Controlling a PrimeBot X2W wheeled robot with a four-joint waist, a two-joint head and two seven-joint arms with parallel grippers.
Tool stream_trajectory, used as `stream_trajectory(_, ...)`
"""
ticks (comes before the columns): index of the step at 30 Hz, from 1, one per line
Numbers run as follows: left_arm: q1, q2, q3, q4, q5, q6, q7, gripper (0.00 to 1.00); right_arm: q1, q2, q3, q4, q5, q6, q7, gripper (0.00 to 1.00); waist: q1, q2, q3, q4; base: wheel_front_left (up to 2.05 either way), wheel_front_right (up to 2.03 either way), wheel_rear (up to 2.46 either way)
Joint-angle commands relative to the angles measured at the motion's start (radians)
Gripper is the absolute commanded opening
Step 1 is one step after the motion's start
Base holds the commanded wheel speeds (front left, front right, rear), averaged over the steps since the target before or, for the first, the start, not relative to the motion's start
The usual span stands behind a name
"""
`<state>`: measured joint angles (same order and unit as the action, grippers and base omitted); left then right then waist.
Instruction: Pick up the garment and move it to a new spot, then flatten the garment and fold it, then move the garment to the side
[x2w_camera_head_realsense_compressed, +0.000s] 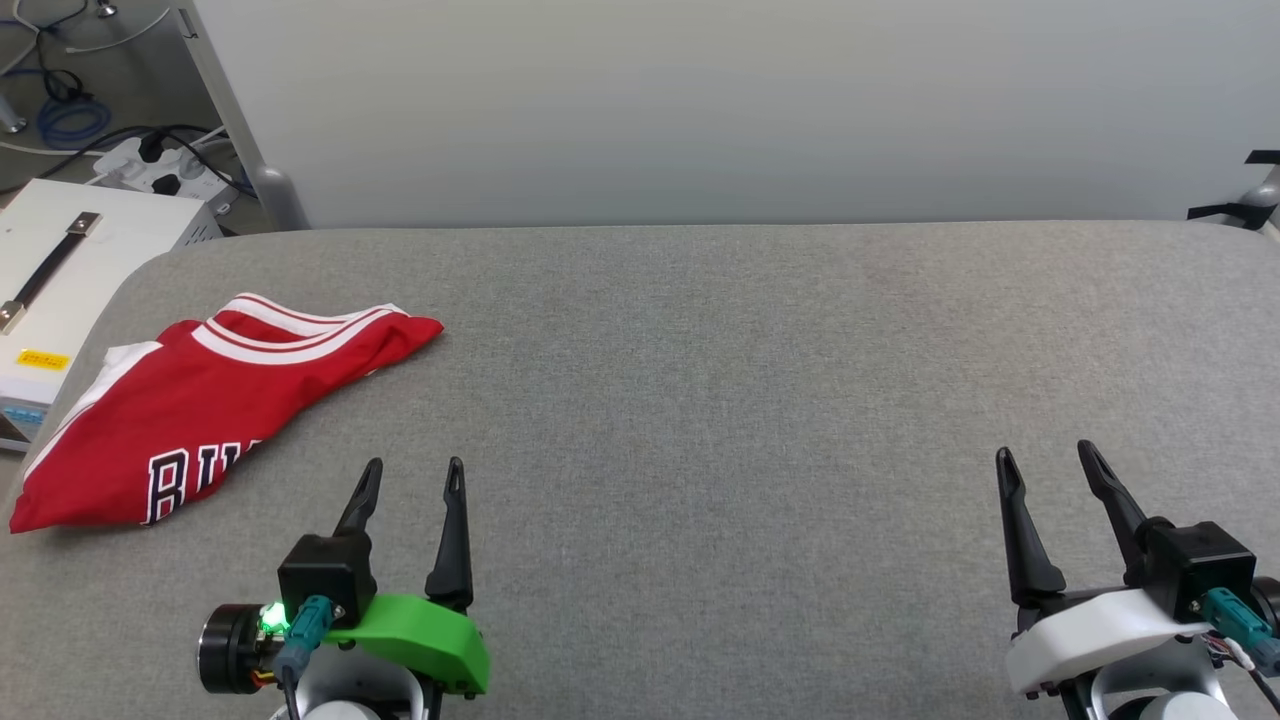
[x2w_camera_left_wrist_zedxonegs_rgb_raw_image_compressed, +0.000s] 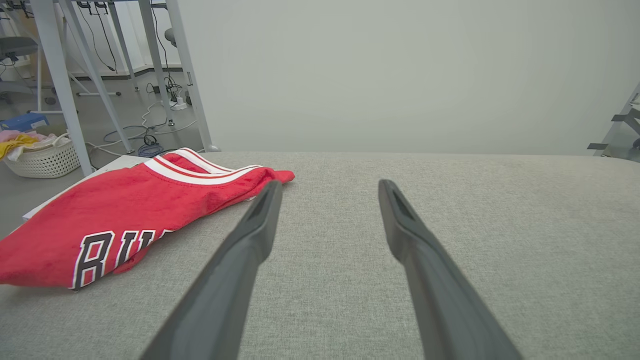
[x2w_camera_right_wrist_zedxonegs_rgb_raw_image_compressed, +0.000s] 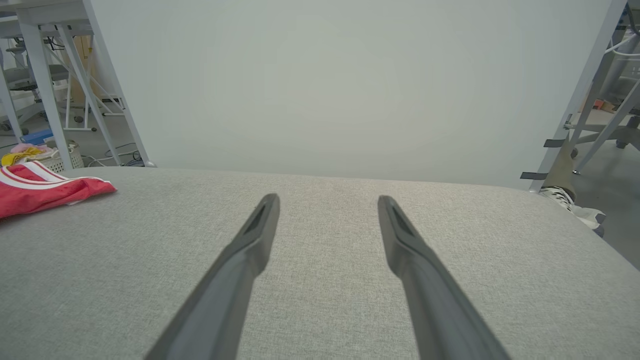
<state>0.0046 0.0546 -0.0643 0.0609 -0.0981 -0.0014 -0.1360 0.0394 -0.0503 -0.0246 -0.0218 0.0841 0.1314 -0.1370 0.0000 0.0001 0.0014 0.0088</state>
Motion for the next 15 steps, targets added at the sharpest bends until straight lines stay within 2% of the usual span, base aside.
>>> stream_trajectory(1,0.014,-0.002,-0.005,0.008,-0.009,0.004,-0.012,1.0,0.011,0.0,0.001,0.005,0.005,0.0,-0.012,1.0,0.0,-0.0001,0.0,0.0,0.0,0.0,0.0)
stream_trajectory(15,0.01,-0.003,-0.023,0.038,-0.029,0.005,-0.041,1.0,0.016,0.0,-0.002,0.014,0.019,-0.001,-0.041,1.0,0.0,-0.0001,0.007,0.008,0.0,0.0,0.0)
